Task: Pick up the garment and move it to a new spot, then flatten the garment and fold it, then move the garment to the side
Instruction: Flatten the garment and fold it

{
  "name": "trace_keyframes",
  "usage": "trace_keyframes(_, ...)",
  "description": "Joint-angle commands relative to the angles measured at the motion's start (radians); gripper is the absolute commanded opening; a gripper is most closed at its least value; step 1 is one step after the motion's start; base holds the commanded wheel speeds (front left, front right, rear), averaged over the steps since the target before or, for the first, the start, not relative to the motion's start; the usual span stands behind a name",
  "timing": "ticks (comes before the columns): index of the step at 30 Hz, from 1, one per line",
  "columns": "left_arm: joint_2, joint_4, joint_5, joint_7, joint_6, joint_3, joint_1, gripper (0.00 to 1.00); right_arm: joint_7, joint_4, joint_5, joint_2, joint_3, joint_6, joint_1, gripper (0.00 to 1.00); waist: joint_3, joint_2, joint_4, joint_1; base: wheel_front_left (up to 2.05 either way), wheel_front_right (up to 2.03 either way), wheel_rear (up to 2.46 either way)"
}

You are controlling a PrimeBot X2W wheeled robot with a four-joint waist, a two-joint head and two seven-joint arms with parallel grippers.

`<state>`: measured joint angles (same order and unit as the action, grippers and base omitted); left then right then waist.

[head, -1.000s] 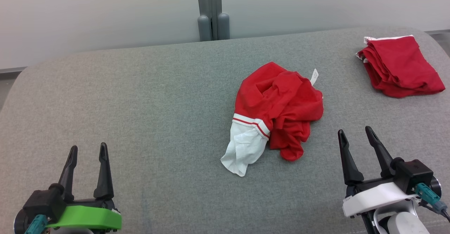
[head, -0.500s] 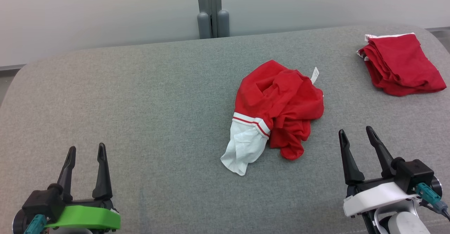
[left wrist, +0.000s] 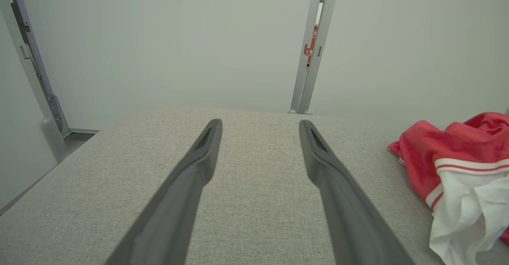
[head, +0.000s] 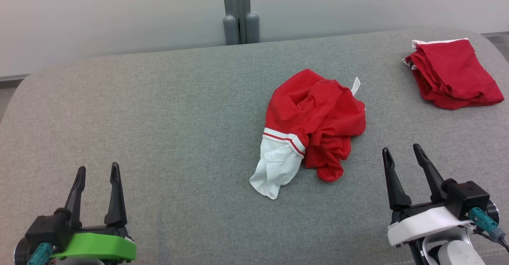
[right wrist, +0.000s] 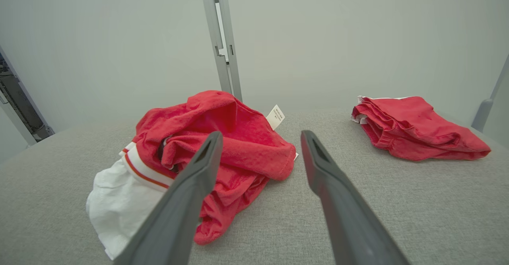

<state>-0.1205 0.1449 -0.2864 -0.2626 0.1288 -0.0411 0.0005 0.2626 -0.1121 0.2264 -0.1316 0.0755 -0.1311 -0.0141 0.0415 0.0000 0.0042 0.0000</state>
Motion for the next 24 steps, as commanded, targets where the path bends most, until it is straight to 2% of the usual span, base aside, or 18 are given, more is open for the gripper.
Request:
trace_keyframes(1, -0.008, 0.000, 0.012, -0.003, 0.004, -0.004, -0.006, 1.00, 0.003, 0.000, -0.005, 0.001, -0.001, 0.001, 0.001, 1.00, 0.000, 0.0000, 0.000, 0.0000, 0.00, 0.00, 0.00)
trace_keyframes(14, -0.007, 0.011, 0.015, -0.003, 0.004, 0.027, -0.027, 1.00, 0.003, -0.003, -0.006, 0.005, -0.003, 0.001, -0.005, 1.00, 0.005, 0.0000, -0.004, 0.0000, 0.00, 0.00, 0.00)
trace_keyframes(18, -0.008, 0.025, 0.016, -0.003, 0.004, 0.088, -0.062, 1.00, 0.003, -0.001, -0.006, 0.006, 0.002, 0.001, -0.015, 1.00, 0.018, 0.0000, -0.010, 0.0000, 0.00, 0.00, 0.00)
trace_keyframes(24, -0.010, 0.069, 0.007, -0.002, 0.004, 0.240, -0.161, 1.00, 0.003, 0.000, 0.000, 0.006, 0.014, 0.001, -0.038, 1.00, 0.060, 0.0000, -0.040, 0.0000, 0.00, 0.00, 0.00)
